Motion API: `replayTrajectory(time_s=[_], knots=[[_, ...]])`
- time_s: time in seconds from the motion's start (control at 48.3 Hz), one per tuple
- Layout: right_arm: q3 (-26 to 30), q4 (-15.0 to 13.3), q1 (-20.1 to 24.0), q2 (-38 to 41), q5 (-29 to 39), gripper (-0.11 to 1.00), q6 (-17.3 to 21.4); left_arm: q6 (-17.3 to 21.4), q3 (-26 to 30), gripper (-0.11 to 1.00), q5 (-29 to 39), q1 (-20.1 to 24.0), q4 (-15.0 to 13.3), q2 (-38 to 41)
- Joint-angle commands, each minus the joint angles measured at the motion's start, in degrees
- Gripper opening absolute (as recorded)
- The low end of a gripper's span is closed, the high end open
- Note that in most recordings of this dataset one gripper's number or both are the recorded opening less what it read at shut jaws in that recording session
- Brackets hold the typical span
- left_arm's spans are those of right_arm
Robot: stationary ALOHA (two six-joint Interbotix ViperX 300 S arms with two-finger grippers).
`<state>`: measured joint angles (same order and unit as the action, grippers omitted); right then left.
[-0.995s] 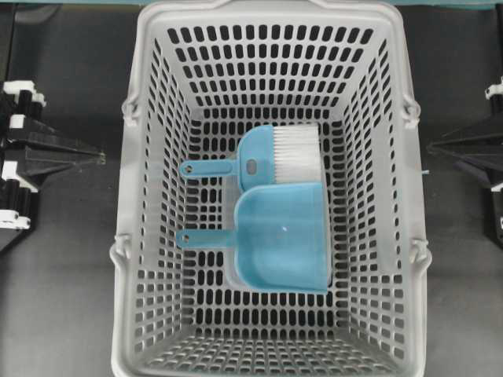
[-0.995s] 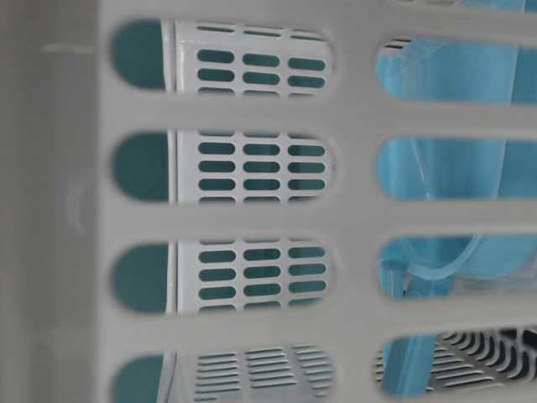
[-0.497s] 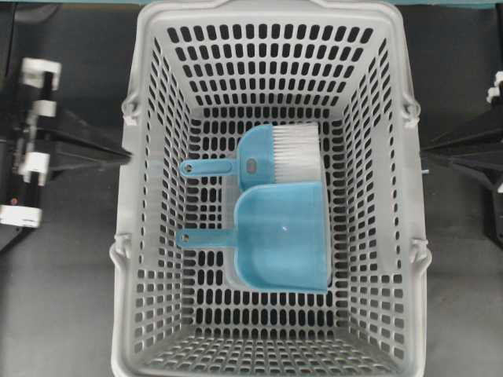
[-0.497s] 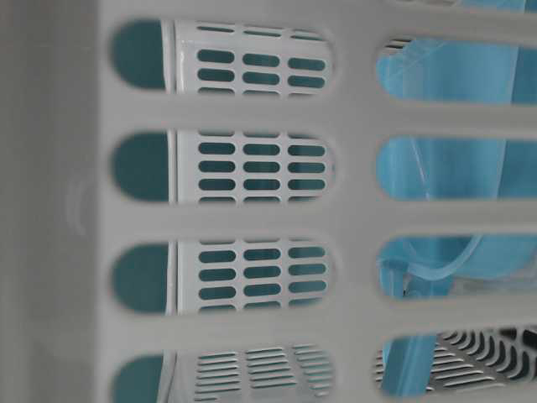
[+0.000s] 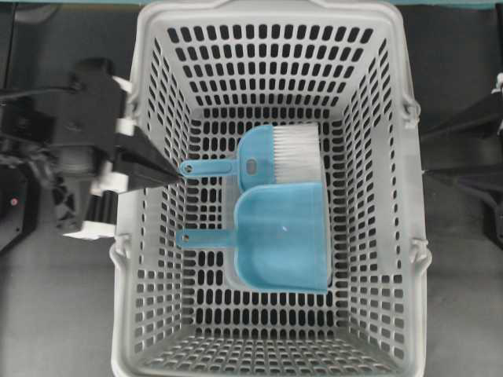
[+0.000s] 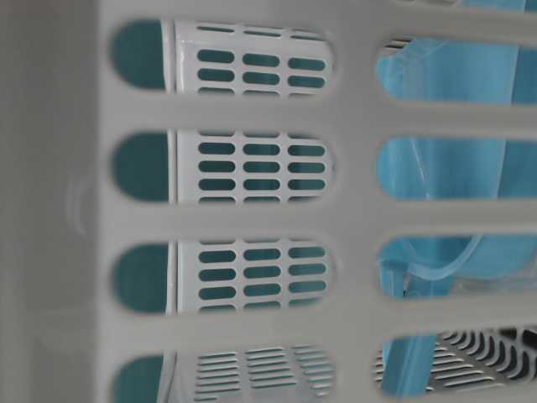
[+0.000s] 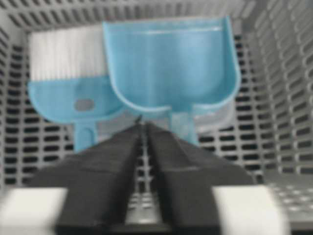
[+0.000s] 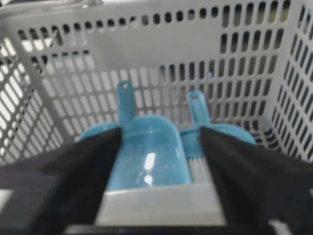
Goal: Pick up the dustpan from the shopping basket with the left arm.
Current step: 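Lower the open left gripper around the blue dustpan handle, then close the left gripper on the dustpan handle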
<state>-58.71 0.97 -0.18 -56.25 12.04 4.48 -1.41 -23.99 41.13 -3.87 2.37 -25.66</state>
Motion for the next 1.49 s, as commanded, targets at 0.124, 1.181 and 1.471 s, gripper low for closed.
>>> replayTrajectory(time_s=[0.124,1.181,1.471], knots=[[1.3,0.0,-0.4,0.4,0.3,0.82,0.1,-0.2,7.8,0.61,5.6,-0.7,0.2,6.7],[-0.7,0.0,-0.7,-0.9,-2.0,0.79,0.4,-4.7,15.6,0.88,19.0,-4.3,0.3,33.8],[-1.3,0.0,-0.7,-1.0,-1.9,0.79,0.5,-5.4,14.6,0.71,17.6,-4.4,0.2,33.7]])
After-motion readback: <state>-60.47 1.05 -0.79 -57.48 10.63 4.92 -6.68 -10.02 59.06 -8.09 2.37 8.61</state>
